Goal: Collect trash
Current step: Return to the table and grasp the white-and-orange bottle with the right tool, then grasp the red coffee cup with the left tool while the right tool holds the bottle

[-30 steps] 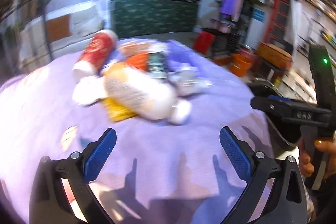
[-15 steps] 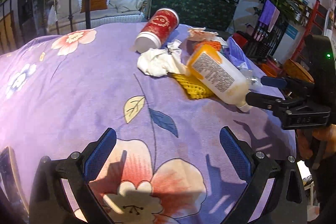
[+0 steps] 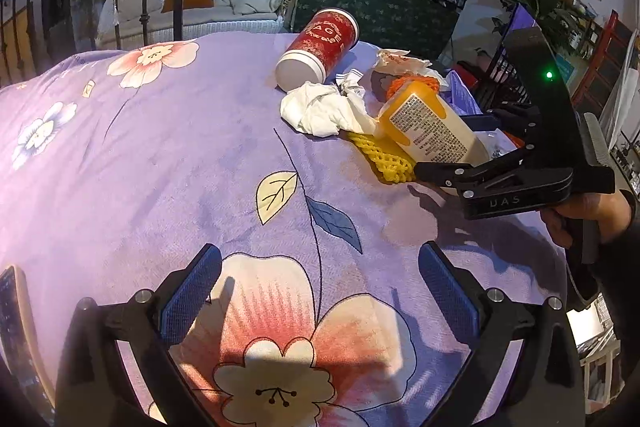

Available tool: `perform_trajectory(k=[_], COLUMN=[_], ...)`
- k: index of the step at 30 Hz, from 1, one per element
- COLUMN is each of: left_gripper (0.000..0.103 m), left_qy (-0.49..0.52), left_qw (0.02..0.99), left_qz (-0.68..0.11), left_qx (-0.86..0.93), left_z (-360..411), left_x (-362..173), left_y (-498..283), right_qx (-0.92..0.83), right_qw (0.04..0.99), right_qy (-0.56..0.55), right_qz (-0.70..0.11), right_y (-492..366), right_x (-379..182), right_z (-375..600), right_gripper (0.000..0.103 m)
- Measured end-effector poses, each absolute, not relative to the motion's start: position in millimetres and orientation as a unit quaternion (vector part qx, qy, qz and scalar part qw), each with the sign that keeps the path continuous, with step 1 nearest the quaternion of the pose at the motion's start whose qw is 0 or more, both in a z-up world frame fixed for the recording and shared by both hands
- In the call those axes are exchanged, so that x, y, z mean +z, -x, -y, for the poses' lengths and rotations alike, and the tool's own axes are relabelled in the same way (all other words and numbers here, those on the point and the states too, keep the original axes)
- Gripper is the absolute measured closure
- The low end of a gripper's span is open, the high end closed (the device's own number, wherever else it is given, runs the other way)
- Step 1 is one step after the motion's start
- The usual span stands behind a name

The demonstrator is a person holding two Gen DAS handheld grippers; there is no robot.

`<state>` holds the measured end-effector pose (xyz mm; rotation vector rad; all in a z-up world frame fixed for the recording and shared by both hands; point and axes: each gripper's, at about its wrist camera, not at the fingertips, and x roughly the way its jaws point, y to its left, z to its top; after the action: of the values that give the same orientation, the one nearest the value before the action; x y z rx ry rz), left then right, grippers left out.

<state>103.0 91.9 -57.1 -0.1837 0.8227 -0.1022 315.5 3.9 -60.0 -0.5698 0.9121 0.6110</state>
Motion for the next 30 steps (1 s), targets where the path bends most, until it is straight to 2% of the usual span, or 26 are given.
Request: perform_trajectory(k=[2, 4, 19, 30], left_gripper=[0.006, 0.006, 0.006, 0.006], left_qy=[0.093, 0.096, 0.106, 0.052], left_qw=[0.910, 0.910, 0.904, 0.908], left_qz=[-0.401, -0.401, -0.411, -0.411], left_qx=[-0.048, -0.049, -0.057, -0.062], left_z=[-93, -92, -90, -88], left_x=[-58, -59, -61, -38], left_y=[-103, -102, -108, -176], right_qx=[0.288, 0.286, 0.278, 0.233], right_qw=[0.808, 0.807, 0.852, 0.898], right_qy=[0.269, 0.272, 0.202, 0.109], right_qz=[-0.437, -0.439, -0.396, -0.356], right_y=[-318, -317, -282, -267], right_x=[-67, -70, -36, -3], right_z=[-6, -7, 27, 74], right_gripper=[0.036, 0.039, 0.040, 0.040])
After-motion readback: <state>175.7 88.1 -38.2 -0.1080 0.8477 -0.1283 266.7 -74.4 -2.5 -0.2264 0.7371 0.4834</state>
